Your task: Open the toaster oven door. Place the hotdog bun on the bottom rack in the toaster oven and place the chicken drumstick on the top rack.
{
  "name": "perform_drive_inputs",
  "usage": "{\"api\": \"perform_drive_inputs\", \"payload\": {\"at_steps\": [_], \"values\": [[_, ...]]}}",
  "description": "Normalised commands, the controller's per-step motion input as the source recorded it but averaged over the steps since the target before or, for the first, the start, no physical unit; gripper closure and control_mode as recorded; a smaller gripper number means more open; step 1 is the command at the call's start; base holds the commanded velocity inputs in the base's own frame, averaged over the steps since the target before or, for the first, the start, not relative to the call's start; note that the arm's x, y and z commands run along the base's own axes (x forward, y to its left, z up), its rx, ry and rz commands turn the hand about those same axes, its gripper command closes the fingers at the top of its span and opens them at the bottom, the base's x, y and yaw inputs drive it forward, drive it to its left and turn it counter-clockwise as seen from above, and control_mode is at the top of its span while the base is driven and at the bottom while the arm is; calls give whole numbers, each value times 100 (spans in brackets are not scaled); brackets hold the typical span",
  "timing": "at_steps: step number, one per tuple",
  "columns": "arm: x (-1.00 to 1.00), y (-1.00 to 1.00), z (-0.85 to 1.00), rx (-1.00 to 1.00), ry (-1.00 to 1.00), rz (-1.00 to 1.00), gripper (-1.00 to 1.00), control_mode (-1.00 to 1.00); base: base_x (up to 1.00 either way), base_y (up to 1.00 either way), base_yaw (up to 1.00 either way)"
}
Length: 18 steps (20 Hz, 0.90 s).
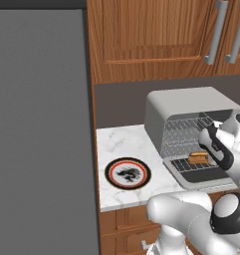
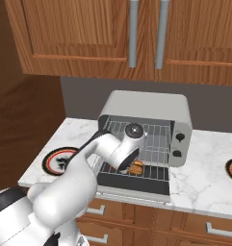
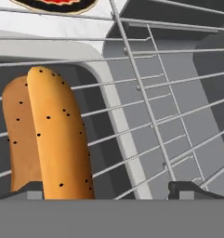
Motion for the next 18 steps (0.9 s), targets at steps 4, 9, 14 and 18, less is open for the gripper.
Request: {"api": "perform_drive_inputs", "payload": {"at_steps": [4,9,14,18], "values": [[13,-1,-2,0,-9,-3,-100,-100,0,0,0],[8,-12,-11,3,-7,0,-100,-100,0,0,0],[3,-25,-14,5,-3,0,-100,-100,0,0,0],[0,-41,-16,2,0,0,-100,-100,0,0,0]]}}
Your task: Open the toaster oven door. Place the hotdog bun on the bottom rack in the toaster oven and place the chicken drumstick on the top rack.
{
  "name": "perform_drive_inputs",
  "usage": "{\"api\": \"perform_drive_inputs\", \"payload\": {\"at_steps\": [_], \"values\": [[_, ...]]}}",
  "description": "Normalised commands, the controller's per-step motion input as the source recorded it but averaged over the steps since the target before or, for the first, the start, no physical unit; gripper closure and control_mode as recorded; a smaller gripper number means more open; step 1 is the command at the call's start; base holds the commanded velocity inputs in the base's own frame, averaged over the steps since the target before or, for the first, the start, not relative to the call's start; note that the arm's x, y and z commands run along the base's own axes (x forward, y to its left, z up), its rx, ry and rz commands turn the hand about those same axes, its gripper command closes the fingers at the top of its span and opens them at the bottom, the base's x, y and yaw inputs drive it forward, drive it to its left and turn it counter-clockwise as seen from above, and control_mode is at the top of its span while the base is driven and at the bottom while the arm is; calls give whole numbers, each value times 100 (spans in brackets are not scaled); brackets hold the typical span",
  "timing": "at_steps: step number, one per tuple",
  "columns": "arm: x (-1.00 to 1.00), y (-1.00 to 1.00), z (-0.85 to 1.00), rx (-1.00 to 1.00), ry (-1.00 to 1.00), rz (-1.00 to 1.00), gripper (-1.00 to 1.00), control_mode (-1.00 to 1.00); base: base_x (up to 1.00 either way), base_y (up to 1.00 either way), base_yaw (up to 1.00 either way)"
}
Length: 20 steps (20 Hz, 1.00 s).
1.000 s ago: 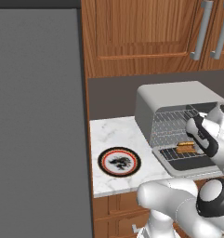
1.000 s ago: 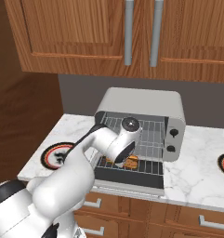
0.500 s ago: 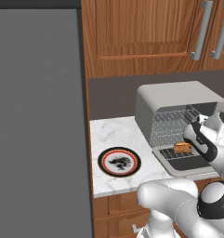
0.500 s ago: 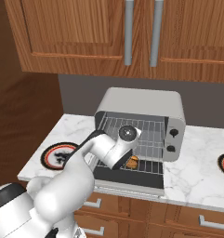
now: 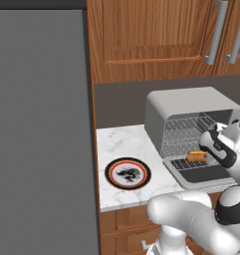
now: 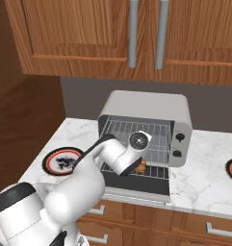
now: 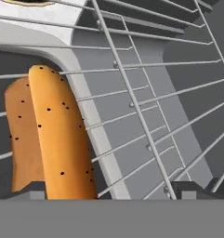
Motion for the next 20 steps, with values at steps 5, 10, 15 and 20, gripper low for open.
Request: {"api": "perform_drive_inputs", "payload": {"at_steps": [5,10,15,20], "values": [[-5,-33,-33,1,0,0,-100,-100,0,0,0],[-25,-2,-43,1,0,-2,-100,-100,0,0,0],[-30,0,-39,2,0,-2,-100,-100,0,0,0],[-33,0,-36,2,0,-2,-100,-100,0,0,0]]}}
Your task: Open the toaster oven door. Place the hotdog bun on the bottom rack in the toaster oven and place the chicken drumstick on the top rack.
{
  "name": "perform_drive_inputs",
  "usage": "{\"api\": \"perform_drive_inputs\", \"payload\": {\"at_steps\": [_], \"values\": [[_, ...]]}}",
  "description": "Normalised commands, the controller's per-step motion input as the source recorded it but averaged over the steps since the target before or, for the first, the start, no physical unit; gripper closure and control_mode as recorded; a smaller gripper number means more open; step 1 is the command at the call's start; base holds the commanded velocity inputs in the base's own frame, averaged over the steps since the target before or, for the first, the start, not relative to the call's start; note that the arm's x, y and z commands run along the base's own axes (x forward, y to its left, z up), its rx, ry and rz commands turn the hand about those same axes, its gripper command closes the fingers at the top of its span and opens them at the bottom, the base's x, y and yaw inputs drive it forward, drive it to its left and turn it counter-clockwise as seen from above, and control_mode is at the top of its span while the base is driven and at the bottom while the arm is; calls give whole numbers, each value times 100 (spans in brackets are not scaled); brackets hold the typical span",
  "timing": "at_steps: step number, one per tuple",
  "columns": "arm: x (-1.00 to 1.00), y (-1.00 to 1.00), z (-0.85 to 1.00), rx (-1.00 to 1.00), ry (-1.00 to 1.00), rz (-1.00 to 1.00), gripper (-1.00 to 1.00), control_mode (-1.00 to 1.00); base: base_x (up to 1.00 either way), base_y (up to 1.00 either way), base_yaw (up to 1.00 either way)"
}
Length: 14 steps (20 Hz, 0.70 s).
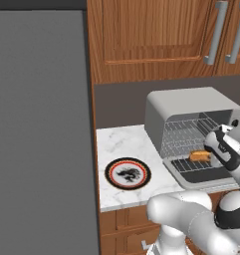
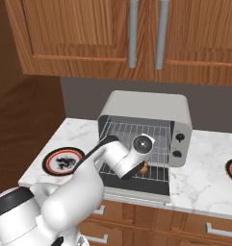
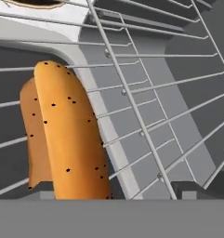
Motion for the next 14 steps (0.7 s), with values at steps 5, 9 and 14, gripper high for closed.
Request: {"api": "perform_drive_inputs", "payload": {"at_steps": [5,9,14], "values": [[-33,4,-41,3,0,0,-100,-100,0,0,0],[-9,2,-26,4,0,0,-100,-100,0,0,0],[0,0,-10,3,0,0,-100,-100,0,0,0]]}}
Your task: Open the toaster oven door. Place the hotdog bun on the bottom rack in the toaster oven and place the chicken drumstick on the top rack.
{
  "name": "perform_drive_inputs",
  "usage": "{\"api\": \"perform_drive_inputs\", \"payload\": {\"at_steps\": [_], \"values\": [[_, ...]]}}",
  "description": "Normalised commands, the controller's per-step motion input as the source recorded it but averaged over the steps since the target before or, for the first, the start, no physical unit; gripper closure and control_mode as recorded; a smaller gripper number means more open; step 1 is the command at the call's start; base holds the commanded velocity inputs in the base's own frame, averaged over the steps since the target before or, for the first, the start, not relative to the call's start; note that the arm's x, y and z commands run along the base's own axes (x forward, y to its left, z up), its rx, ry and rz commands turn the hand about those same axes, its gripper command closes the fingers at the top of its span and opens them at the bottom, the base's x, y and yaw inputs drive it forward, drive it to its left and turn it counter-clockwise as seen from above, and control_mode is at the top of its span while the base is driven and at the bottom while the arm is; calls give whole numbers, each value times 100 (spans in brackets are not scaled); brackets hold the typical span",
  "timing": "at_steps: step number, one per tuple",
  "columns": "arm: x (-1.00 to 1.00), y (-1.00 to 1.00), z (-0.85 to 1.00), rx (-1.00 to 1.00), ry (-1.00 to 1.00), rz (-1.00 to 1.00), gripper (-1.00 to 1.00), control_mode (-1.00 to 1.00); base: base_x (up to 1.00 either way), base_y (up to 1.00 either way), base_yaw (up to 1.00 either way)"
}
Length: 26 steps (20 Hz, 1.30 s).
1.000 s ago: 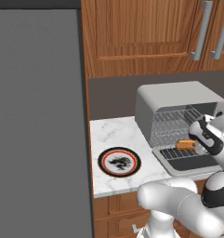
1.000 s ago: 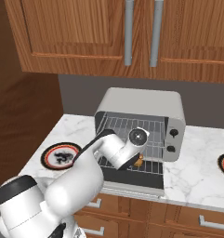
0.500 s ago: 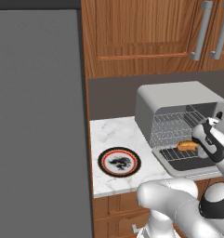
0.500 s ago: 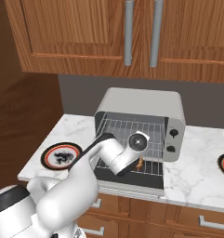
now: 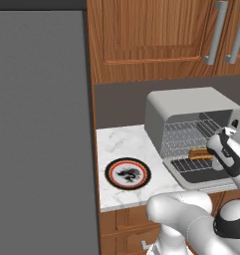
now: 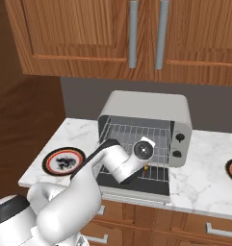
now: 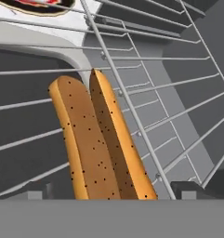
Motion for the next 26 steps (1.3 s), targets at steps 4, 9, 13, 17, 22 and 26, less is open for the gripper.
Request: {"api": "perform_drive_inputs", "payload": {"at_steps": [4,9,13,17,22,26], "values": [[0,-2,1,2,-3,0,-100,-100,0,0,0],[0,-1,30,2,3,0,-100,-100,0,0,0],[-2,0,30,4,21,-12,-100,-100,0,0,0],[-16,0,20,10,27,-33,-100,-100,0,0,0],[-27,0,5,7,20,-51,-100,-100,0,0,0],[-28,0,-4,8,18,-60,-100,-100,0,0,0]]}}
